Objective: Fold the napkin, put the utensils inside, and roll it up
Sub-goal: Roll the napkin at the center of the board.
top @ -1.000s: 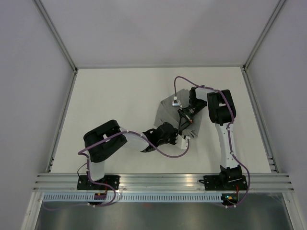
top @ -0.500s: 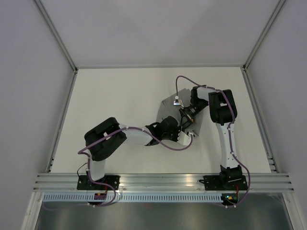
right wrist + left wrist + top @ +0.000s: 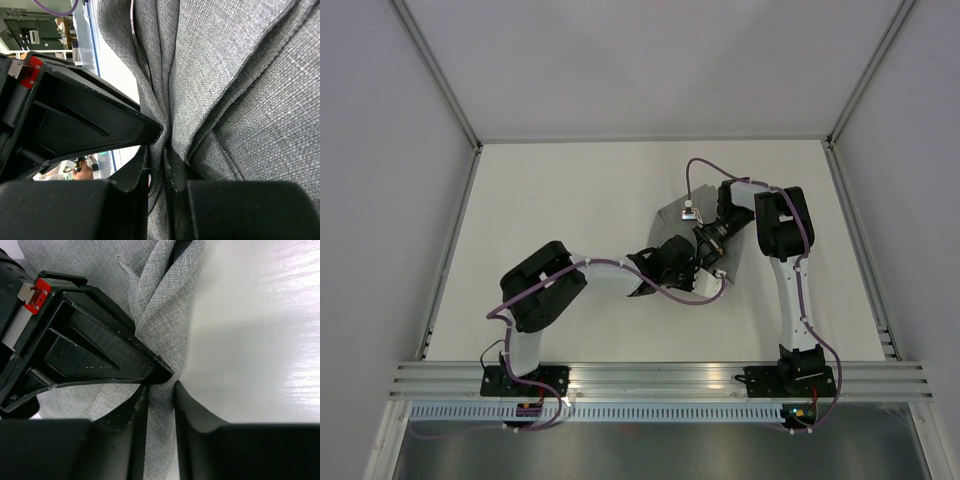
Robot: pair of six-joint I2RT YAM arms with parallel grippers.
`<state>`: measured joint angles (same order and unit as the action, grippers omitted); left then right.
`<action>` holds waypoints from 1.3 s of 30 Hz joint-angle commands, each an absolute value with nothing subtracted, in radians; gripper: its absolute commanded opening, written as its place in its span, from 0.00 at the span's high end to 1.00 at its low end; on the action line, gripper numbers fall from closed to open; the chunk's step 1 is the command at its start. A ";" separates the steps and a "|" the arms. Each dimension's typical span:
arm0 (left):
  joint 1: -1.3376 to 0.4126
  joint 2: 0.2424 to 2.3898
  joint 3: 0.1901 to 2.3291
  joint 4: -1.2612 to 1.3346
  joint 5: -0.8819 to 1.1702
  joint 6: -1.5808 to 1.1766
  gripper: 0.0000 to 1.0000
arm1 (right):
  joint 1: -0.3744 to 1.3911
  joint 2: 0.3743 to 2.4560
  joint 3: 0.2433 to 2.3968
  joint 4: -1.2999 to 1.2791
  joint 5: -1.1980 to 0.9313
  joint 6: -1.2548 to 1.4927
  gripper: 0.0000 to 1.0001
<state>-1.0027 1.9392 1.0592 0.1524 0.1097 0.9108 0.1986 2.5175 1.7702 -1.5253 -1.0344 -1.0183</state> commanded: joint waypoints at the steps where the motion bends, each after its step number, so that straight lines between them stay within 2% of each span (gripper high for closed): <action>1: -1.000 2.011 1.081 -0.066 0.201 0.847 0.77 | 0.193 2.545 1.789 -1.453 -0.957 -1.097 0.99; 2: -1.000 2.019 1.091 -0.096 0.207 0.845 0.85 | 0.192 2.546 1.789 -1.451 -0.957 -1.097 0.99; 5: -1.000 2.037 1.126 -0.158 0.238 0.830 0.98 | 0.190 2.543 1.790 -1.451 -0.960 -1.098 0.99; 8: -1.000 2.049 1.170 -0.204 0.276 0.802 0.98 | 0.189 2.522 1.783 -1.450 -0.965 -1.101 0.92; 9: -1.000 2.051 1.176 -0.225 0.281 0.792 0.98 | 0.187 2.513 1.782 -1.448 -0.966 -1.100 0.84; 11: -1.000 2.049 1.192 -0.244 0.307 0.785 0.98 | 0.183 2.472 1.778 -1.437 -0.982 -1.092 0.76; 12: -1.000 2.049 1.199 -0.265 0.316 0.775 0.98 | 0.181 2.452 1.773 -1.424 -0.988 -1.080 0.68; 14: -1.000 2.054 1.221 -0.287 0.340 0.769 0.98 | 0.170 2.381 1.752 -1.356 -0.999 -1.017 0.60; 15: -1.000 2.054 1.227 -0.293 0.350 0.761 0.98 | 0.166 2.353 1.743 -1.330 -0.999 -0.996 0.53; 18: -1.000 2.062 1.250 -0.331 0.382 0.744 0.98 | 0.147 2.238 1.668 -1.169 -0.988 -0.841 0.42; 25: -0.983 2.080 1.301 -0.391 0.471 0.683 0.98 | 0.089 2.002 1.493 -0.682 -0.848 -0.454 0.37; 30: -0.930 2.117 1.347 -0.455 0.569 0.594 0.98 | 0.006 1.922 1.387 -0.471 -0.825 -0.266 0.38; 33: -0.887 2.155 1.377 -0.500 0.705 0.551 0.98 | -0.106 1.858 1.323 -0.355 -0.844 -0.227 0.38; 39: -0.799 2.230 1.414 -0.540 0.897 0.489 0.98 | -0.146 1.639 1.156 -0.310 -0.834 -0.339 0.40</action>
